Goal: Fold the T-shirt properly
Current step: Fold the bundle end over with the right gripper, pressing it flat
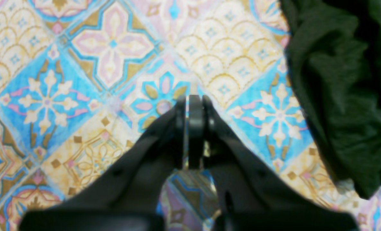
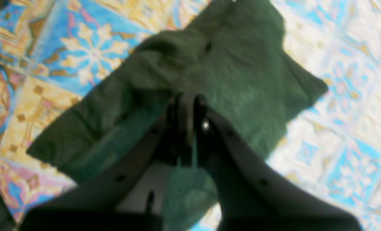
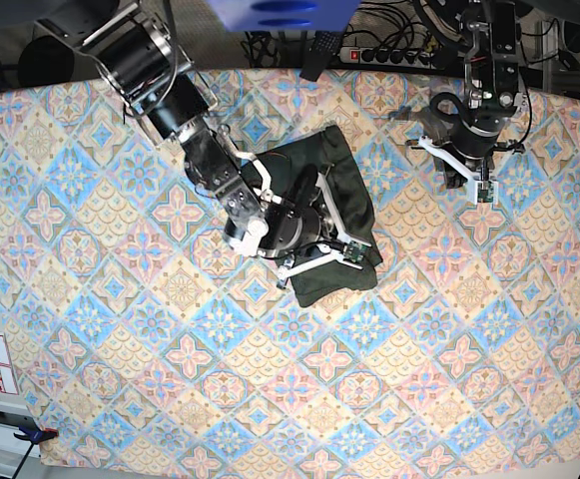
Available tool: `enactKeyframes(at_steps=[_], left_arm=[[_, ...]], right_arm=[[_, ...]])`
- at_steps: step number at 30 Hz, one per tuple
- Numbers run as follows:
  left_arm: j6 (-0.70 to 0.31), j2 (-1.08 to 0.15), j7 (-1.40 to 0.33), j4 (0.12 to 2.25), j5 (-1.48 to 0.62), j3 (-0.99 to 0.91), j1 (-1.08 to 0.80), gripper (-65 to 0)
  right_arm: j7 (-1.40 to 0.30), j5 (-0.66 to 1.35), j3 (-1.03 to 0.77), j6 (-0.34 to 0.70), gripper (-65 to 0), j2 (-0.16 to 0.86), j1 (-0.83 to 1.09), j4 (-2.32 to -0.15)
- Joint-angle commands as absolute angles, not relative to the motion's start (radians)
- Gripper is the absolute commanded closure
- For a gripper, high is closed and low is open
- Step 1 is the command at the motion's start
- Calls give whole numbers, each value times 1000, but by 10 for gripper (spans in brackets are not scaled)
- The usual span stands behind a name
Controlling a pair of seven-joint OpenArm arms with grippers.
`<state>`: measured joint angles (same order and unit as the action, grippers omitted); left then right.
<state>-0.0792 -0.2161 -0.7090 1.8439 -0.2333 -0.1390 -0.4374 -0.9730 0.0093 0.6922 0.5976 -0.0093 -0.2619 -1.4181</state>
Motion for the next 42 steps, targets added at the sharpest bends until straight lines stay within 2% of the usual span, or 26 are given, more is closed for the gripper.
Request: enactKeyframes(at_steps=[1, 8, 13, 21, 32, 42], left_arm=[[-79, -223, -685, 1863, -234, -142, -443, 0], [-79, -219, -682, 1863, -236, -143, -458, 0], [-81, -203, -682, 1863, -236, -159, -458, 0], [-81, -203, -682, 1863, -236, -157, -450, 0], [-81, -203, -682, 1891, -236, -159, -449, 0], [-81, -202, -682, 1963, -236, -168, -456, 0]], right_arm=[[-943, 15, 685, 591, 0, -30, -303, -1412], [-868, 15, 691, 591, 0, -58, -344, -1211], [-849, 13, 696, 591, 0, -59, -361, -1155], [-857, 13, 705, 591, 0, -67, -352, -1161], [-858, 13, 924, 591, 0, -71, -343, -1168], [-891, 15, 935, 591, 0, -74, -338, -1348]])
